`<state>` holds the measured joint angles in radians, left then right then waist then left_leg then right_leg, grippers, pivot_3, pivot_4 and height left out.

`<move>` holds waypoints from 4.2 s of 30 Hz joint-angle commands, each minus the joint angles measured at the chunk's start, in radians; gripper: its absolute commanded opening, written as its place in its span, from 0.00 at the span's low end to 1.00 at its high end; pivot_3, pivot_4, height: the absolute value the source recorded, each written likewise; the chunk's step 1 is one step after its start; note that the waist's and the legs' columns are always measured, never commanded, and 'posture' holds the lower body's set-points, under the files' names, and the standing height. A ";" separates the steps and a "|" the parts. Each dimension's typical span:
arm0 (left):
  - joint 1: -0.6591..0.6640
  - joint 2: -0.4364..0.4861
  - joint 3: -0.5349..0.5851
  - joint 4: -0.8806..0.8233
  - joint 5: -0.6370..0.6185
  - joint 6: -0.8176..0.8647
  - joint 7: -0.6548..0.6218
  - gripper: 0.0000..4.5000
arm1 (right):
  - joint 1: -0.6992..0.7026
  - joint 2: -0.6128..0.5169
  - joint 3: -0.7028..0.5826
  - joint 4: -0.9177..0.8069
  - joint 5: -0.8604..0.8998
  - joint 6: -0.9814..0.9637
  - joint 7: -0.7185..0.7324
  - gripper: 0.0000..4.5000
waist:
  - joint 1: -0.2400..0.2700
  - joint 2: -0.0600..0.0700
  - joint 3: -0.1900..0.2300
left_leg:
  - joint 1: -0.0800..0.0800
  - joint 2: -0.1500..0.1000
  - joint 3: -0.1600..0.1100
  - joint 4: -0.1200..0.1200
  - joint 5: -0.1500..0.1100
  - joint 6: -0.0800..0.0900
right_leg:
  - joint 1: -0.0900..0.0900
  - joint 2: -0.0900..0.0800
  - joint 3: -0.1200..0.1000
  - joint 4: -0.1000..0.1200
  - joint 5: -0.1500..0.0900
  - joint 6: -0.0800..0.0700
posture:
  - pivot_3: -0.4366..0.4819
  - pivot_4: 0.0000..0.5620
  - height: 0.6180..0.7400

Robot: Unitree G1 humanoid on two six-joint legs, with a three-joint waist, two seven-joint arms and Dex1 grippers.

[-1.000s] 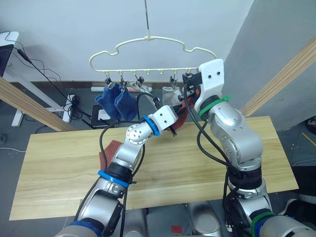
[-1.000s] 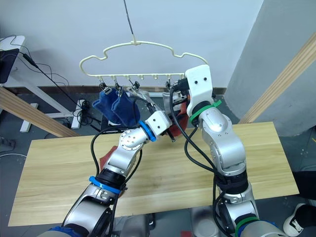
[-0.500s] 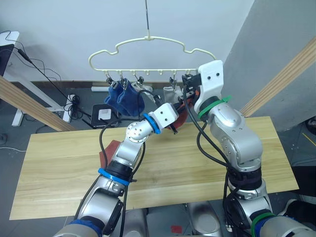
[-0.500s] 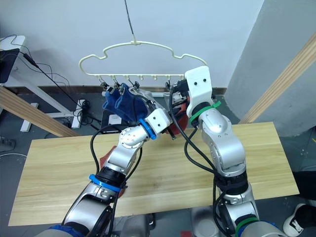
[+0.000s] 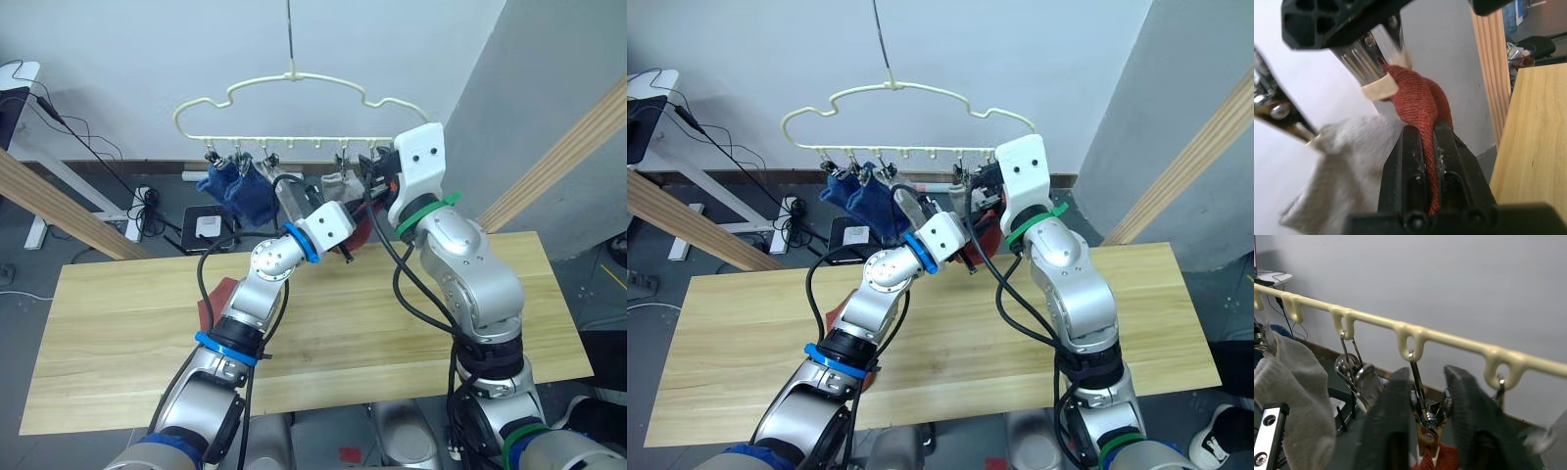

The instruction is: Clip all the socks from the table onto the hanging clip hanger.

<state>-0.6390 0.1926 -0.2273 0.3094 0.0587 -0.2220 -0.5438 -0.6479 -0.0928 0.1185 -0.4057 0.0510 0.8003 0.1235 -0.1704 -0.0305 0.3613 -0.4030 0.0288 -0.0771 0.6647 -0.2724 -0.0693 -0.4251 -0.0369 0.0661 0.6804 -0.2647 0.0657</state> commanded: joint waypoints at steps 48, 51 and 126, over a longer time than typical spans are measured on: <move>0.085 0.212 0.162 -0.449 -0.396 0.484 -0.252 0.51 | 0.064 -0.070 -0.056 -0.083 0.017 -0.020 -0.057 0.48 | 0.002 0.000 0.000 | 0.001 0.000 0.000 0.000 0.000 0.000 | 0.001 0.001 0.000 0.000 0.000 0.000 | 0.21 0.58 0.94; 0.087 0.212 0.162 -0.448 -0.393 0.482 -0.254 0.51 | 0.057 -0.067 -0.059 -0.064 0.010 -0.038 -0.062 0.48 | 0.002 0.000 0.000 | 0.001 0.000 0.000 0.000 0.000 0.000 | 0.001 0.001 0.000 0.000 0.000 0.000 | 0.21 0.58 0.94; 0.183 0.220 0.153 -0.475 -0.340 0.463 -0.228 0.51 | 0.014 0.077 -0.102 -0.099 0.055 0.036 -0.125 0.00 | -0.001 0.000 0.000 | 0.001 0.000 0.000 -0.001 0.000 0.000 | 0.000 0.001 0.001 0.000 0.000 0.000 | 0.20 0.58 0.94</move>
<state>-0.4822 0.4021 -0.0942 -0.1205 -0.2882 0.2522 -0.7907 -0.6354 -0.0106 0.0212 -0.4667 0.1011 0.8602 -0.0070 -0.1710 -0.0304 0.3613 -0.4024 0.0292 -0.0773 0.6640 -0.2723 -0.0693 -0.4250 -0.0362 0.0669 0.6802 -0.2648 0.0659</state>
